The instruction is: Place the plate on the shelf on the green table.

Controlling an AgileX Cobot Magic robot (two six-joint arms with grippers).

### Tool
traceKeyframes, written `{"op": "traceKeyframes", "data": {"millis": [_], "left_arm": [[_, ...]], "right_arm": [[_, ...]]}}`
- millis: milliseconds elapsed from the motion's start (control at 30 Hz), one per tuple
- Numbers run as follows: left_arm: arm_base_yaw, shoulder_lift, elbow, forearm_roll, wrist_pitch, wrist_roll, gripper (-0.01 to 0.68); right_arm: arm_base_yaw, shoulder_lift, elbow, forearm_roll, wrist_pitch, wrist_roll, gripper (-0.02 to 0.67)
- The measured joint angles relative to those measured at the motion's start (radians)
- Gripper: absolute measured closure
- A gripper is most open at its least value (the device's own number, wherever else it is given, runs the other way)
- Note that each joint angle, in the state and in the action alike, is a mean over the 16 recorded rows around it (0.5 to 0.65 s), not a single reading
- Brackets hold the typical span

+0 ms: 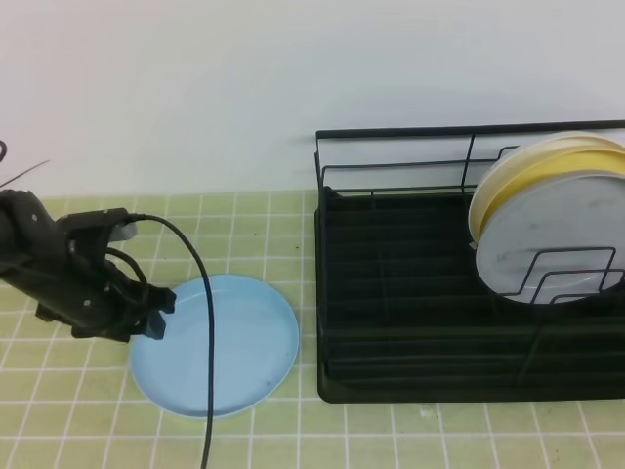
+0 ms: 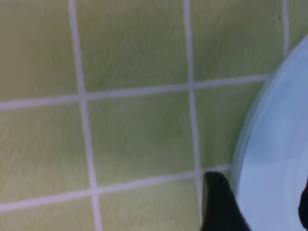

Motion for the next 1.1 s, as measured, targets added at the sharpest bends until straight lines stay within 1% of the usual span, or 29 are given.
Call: {"op": "traceKeyframes", "data": {"millis": [867,1000,1100], "left_arm": [[-0.011,0.016,0.000,0.011,-0.034,0.029,0.342],[-0.011,0.026,-0.001,0.015,-0.028,0.030,0.360],[-0.011,0.034,-0.001,0.019,-0.027,0.030,0.391]], "right_arm": [[0.000,0.001,0.000,-0.001,0.001,-0.029,0.650],[0.000,0.002,0.000,-0.001,0.001,-0.029,0.650],[0.001,0.002,0.000,0.000,0.001,-0.029,0.650]]}}
